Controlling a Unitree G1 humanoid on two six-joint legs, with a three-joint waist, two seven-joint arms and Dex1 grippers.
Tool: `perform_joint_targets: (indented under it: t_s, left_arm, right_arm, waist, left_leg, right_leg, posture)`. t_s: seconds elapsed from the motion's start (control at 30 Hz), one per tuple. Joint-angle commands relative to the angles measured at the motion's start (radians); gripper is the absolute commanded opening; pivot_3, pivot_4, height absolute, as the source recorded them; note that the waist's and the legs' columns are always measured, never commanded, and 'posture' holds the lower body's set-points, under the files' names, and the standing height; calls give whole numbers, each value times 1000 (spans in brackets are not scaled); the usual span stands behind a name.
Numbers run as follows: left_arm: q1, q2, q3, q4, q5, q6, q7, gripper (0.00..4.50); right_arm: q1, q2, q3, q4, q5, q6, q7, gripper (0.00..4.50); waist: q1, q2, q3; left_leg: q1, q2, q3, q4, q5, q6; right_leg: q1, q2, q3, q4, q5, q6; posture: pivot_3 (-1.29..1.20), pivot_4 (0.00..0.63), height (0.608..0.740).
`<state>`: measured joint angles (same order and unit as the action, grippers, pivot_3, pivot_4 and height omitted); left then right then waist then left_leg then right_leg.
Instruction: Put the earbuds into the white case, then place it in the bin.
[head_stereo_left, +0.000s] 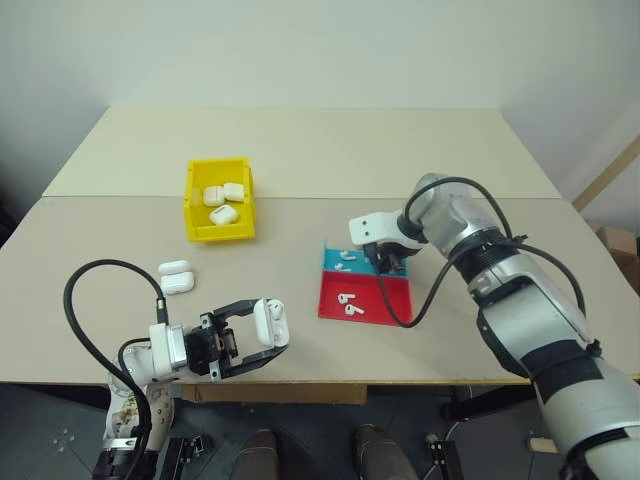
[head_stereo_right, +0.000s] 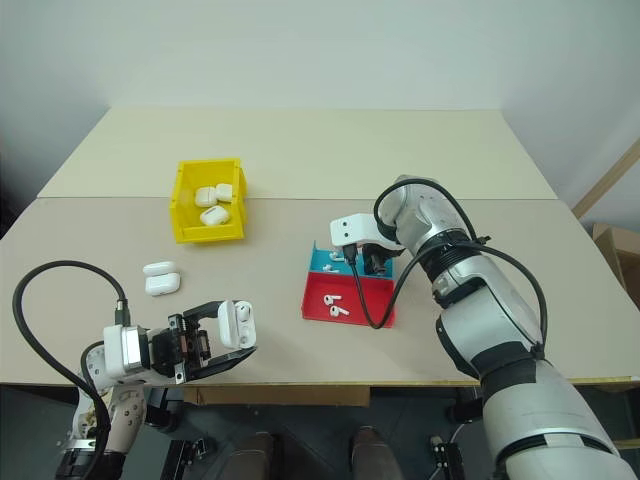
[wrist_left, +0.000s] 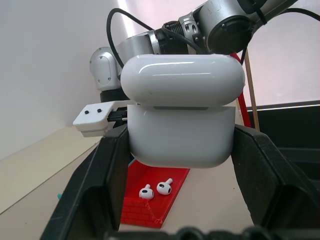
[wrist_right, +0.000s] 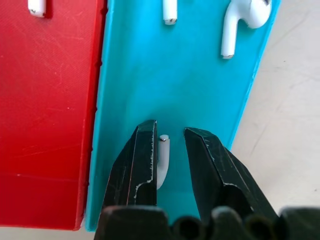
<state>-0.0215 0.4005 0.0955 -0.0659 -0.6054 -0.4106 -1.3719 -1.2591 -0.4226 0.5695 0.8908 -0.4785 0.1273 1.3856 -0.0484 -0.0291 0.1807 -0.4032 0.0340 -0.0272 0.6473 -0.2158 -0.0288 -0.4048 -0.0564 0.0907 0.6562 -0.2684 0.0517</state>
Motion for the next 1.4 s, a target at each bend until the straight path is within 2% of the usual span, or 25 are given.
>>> perform_joint_targets:
  t_s: [0.03,0.37,0.47,0.6,1.0,1.1,1.17,1.4]
  left_arm:
    - [-2,8,8,-6,-10,-20,-1,2769]
    - [-9,5,8,9,-10,-26,-10,2769]
    - [-6,2,8,15,-8,-33,-13,2769]
    - [-2,0,10,25,-8,-43,-17,2769]
    - [17,-4,10,45,-5,-86,-16,2769]
    - [24,-1,11,51,-6,-95,-16,2769]
    - [31,1,11,43,-6,-92,-10,2769]
    - [43,12,4,-7,3,-69,27,2769]
  right_arm:
    - [-48,-32,-56,-37,44,-45,3,1221]
    - [-98,44,-65,8,45,-48,-65,1221]
    - [-113,72,-59,32,39,-62,-81,1770]
    - [-137,114,-52,70,30,-54,-98,3154]
    - [-187,213,-25,236,-17,-39,-194,3154]
    - [-187,221,-32,253,-13,-44,-186,2592]
    - [-188,226,-35,259,-12,-38,-192,1959]
    - [-189,228,-31,266,-18,-44,-193,1959]
  waist:
    - [0,0,0]
    - [-15,0,0]
    - [-18,0,0]
    - [-20,1,0]
    - [-21,1,0]
    - [-21,1,0]
    - [-21,1,0]
    - [-21,1,1]
  left_leg:
    - [0,0,0,0,0,0]
    - [0,0,0,0,0,0]
    - [0,0,0,0,0,0]
    - [-1,0,-1,0,0,0]
    - [0,0,-1,0,0,0]
    - [0,0,-1,0,0,0]
    - [0,0,-1,0,0,0]
    - [0,0,-1,-1,0,0]
  right_leg:
    - [0,0,0,0,0,0]
    - [0,0,0,1,0,0]
    - [-1,0,0,1,0,0]
    - [-1,0,0,1,0,0]
    - [-1,0,0,1,0,-1]
    - [-1,0,0,1,0,-1]
    - [-1,0,0,1,0,-1]
    - [-1,0,0,1,0,-1]
  posture:
    - [0,150,740]
    - [0,150,740]
    - [0,150,740]
    - [0,150,740]
    - [0,150,740]
    - [0,150,740]
    - [0,150,740]
    - [0,150,740]
